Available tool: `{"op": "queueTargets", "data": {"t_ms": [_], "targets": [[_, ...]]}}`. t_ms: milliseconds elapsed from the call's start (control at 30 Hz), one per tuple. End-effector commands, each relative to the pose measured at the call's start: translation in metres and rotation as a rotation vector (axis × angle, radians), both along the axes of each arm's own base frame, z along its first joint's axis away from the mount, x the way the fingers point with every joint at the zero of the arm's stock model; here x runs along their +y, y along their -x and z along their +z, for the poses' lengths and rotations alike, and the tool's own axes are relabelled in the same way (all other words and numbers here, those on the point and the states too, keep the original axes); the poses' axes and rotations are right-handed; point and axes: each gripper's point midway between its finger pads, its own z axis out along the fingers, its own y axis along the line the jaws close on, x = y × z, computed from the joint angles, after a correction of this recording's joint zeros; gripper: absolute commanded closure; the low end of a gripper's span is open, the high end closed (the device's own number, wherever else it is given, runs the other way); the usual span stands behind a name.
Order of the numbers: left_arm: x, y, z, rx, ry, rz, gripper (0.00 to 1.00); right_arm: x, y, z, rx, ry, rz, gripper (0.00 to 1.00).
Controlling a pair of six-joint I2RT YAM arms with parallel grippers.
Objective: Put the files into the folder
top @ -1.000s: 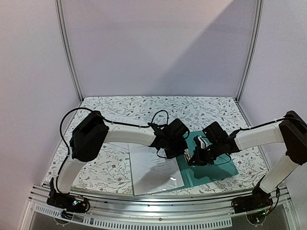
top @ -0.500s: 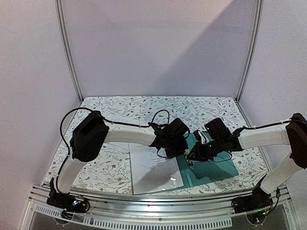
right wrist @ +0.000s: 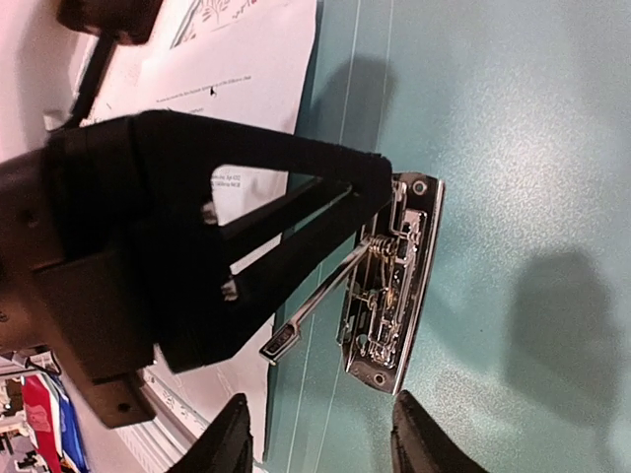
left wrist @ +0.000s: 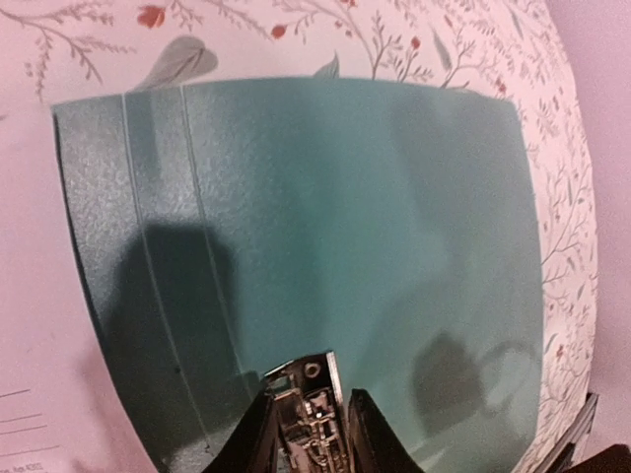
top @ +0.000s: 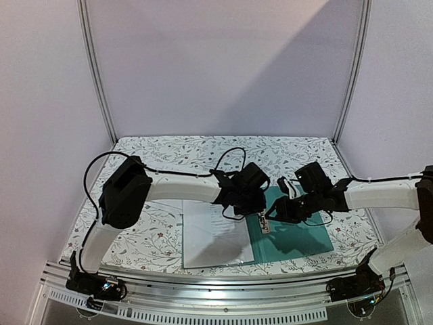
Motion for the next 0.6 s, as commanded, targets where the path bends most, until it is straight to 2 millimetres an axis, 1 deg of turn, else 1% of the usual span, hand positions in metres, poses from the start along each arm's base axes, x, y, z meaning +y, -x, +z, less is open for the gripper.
{"op": "queueTargets", "data": {"t_ms": [0, 100, 167, 233, 267, 300, 333, 367, 400, 433, 467, 500, 533, 567], "targets": [[-0.007, -0.011, 0.031, -0.104, -0.009, -0.041, 0.73, -0.011, -0.006, 0.008, -0.061, 0.029, -0.008, 0.51], [-0.008, -0.017, 0.044, -0.151, -0.021, -0.047, 0.71, -0.017, -0.007, 0.008, -0.079, 0.035, -0.020, 0.49], [-0.007, -0.023, 0.058, -0.201, -0.032, -0.047, 0.70, -0.023, -0.010, 0.011, -0.107, 0.044, -0.030, 0.47], [-0.006, -0.029, 0.079, -0.281, -0.050, -0.073, 0.70, -0.029, -0.015, 0.017, -0.154, 0.070, -0.041, 0.45], [-0.009, -0.031, 0.093, -0.332, -0.049, -0.102, 0.70, -0.034, -0.018, 0.019, -0.179, 0.089, -0.048, 0.44], [-0.013, -0.031, 0.109, -0.389, -0.048, -0.149, 0.66, -0.039, -0.021, 0.025, -0.221, 0.108, -0.061, 0.42], [-0.021, -0.027, 0.127, -0.456, -0.040, -0.208, 0.62, -0.044, -0.025, 0.030, -0.256, 0.124, -0.079, 0.40], [-0.025, -0.022, 0.146, -0.523, -0.044, -0.258, 0.56, -0.050, -0.029, 0.035, -0.289, 0.142, -0.097, 0.38], [-0.026, -0.018, 0.162, -0.584, -0.055, -0.291, 0.51, -0.055, -0.032, 0.044, -0.334, 0.148, -0.116, 0.36], [-0.029, -0.011, 0.178, -0.642, -0.054, -0.331, 0.31, -0.059, -0.035, 0.050, -0.372, 0.158, -0.129, 0.34], [-0.030, -0.004, 0.192, -0.689, -0.052, -0.371, 0.05, -0.063, -0.037, 0.058, -0.413, 0.157, -0.147, 0.32], [-0.031, 0.003, 0.207, -0.734, -0.036, -0.401, 0.01, -0.069, -0.041, 0.064, -0.455, 0.174, -0.174, 0.32], [-0.030, 0.012, 0.218, -0.769, -0.036, -0.435, 0.01, -0.075, -0.043, 0.076, -0.511, 0.169, -0.201, 0.30], [-0.027, 0.017, 0.229, -0.806, -0.031, -0.448, 0.01, -0.080, -0.045, 0.081, -0.548, 0.172, -0.228, 0.27]]}}
